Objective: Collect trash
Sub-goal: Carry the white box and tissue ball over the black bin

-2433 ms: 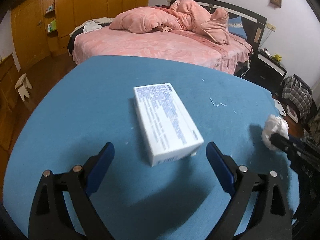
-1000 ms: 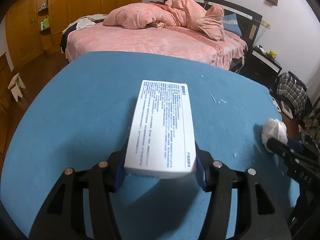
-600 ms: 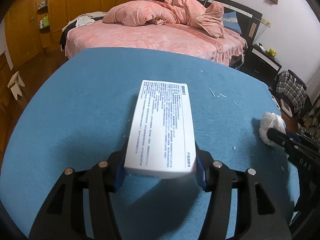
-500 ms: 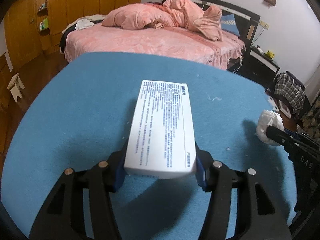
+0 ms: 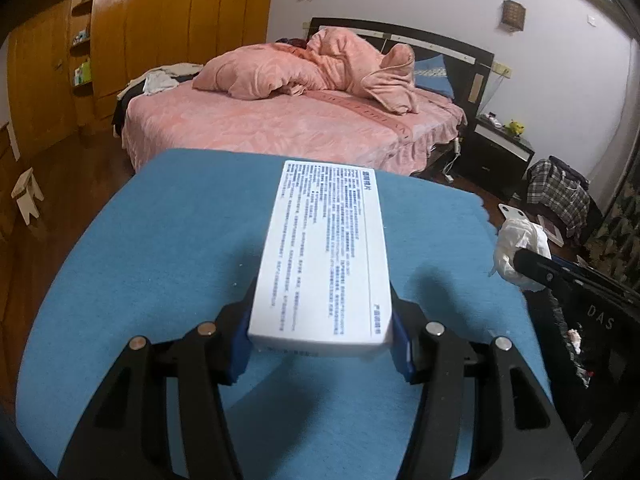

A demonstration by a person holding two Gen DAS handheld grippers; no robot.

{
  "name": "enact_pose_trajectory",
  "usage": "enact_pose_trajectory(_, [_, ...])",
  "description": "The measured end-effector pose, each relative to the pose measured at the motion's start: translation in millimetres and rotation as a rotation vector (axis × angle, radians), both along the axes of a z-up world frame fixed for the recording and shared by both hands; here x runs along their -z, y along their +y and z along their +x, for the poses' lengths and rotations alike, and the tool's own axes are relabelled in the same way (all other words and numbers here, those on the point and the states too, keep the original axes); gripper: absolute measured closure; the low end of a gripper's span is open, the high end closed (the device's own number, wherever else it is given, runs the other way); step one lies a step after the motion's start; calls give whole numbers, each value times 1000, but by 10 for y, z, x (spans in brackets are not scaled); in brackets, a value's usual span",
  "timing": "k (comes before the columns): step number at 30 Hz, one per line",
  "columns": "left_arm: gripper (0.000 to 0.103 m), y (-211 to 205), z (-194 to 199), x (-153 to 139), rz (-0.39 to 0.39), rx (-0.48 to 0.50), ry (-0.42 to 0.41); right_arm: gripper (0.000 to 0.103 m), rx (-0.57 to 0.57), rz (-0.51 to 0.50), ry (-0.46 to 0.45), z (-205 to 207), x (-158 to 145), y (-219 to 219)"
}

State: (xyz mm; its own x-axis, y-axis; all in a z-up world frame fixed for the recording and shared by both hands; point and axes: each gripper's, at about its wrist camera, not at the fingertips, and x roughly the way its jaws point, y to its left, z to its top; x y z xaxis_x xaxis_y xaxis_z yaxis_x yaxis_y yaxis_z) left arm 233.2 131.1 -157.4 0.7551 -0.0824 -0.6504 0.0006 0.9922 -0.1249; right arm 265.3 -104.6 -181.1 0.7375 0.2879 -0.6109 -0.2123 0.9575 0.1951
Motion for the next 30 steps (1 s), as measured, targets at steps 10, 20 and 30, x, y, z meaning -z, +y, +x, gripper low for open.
enact_pose_trajectory(10, [49, -304, -242, -242, 21, 39, -16, 73, 27, 3, -33, -379, -209, -265])
enact_pose_trajectory(20, [49, -709, -556, -444, 16, 122, -59, 73, 71, -6, -101, -865, -479, -639])
enact_pose_trajectory(30, [49, -1282, -813, -642, 18, 226, -111, 73, 147, -5, -147, -1302, -651, -1128])
